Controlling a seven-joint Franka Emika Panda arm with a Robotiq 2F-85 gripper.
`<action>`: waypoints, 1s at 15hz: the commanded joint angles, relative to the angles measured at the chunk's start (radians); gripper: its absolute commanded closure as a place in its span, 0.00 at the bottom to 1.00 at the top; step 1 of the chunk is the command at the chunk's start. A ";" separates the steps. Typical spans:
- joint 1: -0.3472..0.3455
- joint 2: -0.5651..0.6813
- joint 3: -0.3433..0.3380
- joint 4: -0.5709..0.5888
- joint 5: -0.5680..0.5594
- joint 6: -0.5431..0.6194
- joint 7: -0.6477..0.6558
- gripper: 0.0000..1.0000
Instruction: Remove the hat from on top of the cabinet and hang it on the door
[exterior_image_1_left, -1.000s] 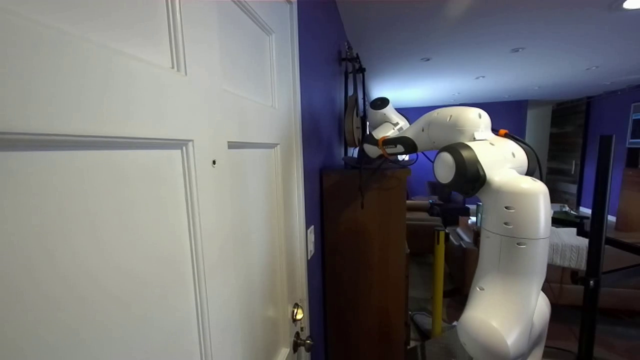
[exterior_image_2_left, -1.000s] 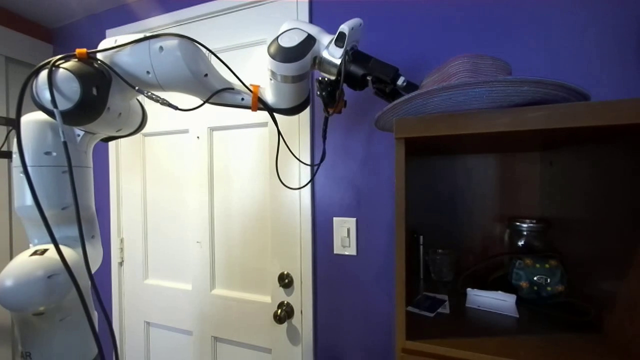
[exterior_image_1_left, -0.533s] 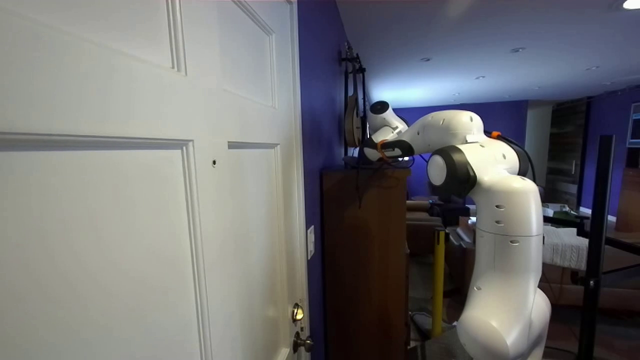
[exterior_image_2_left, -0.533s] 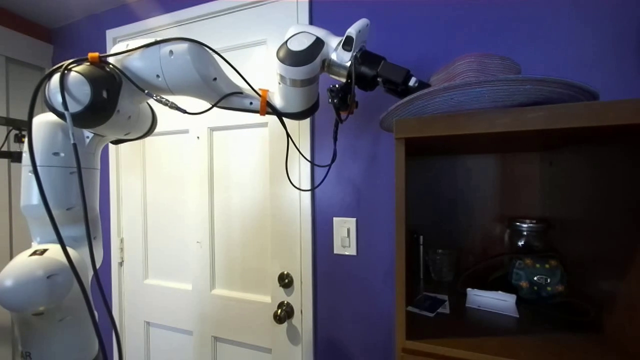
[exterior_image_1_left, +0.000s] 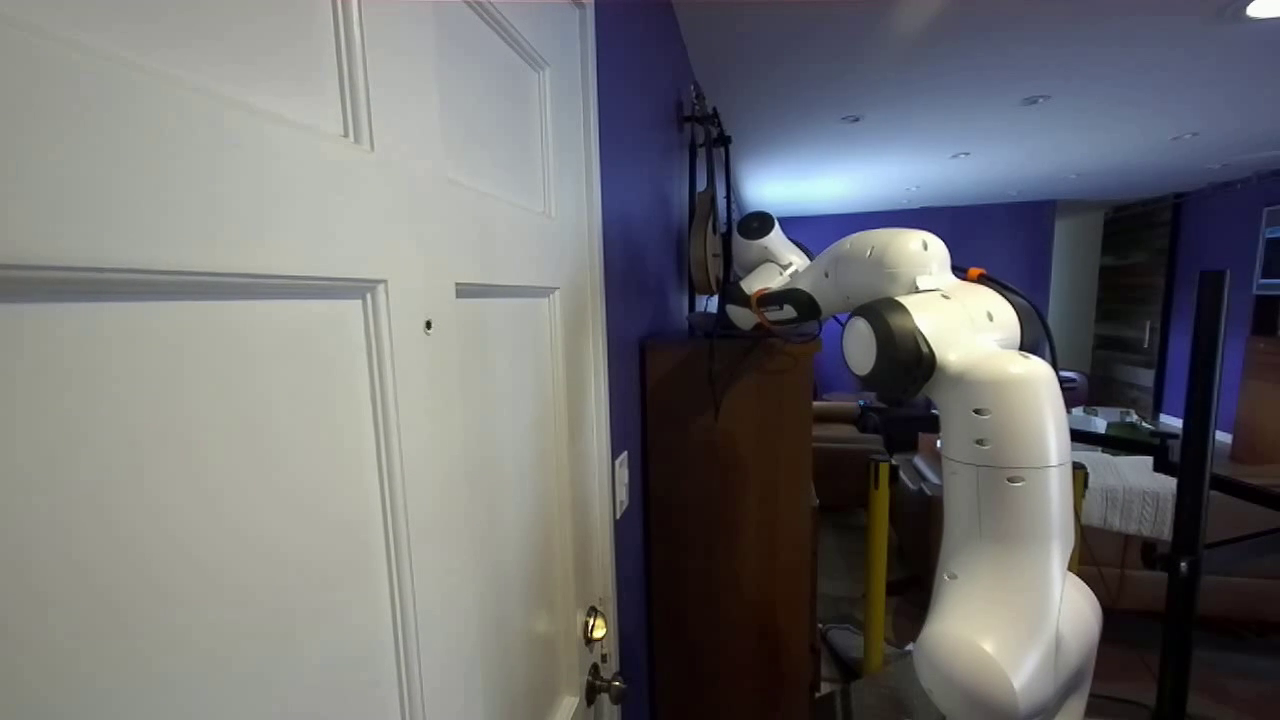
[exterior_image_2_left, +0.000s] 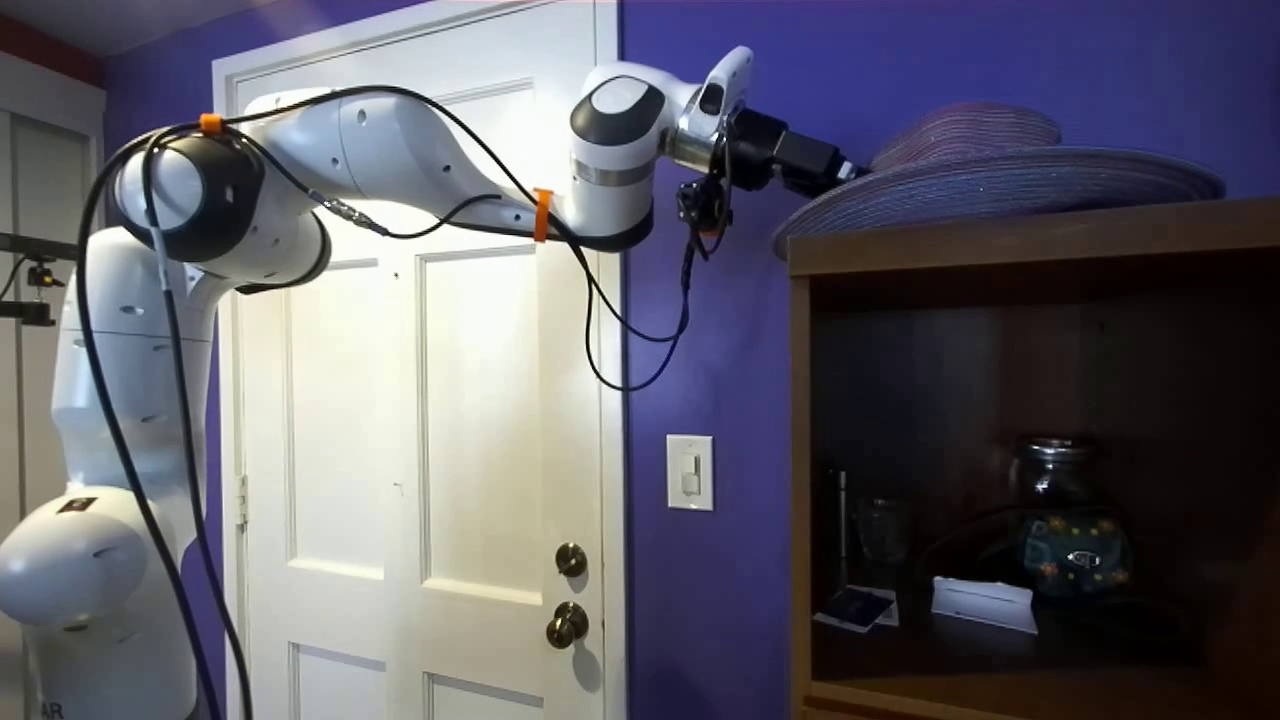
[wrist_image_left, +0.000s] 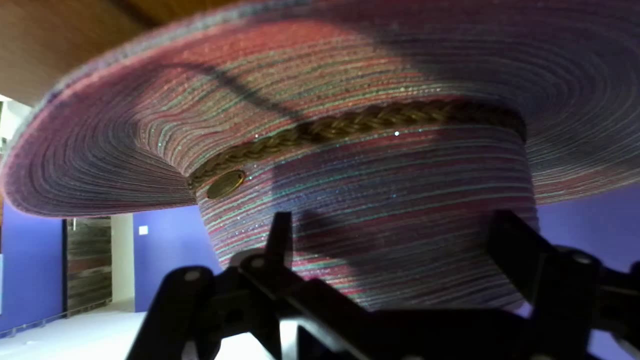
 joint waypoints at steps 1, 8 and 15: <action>-0.006 0.044 -0.005 0.044 0.001 0.018 0.021 0.25; -0.008 0.061 -0.005 0.064 0.007 0.024 0.005 0.67; -0.007 0.051 0.001 0.064 0.023 0.009 -0.020 1.00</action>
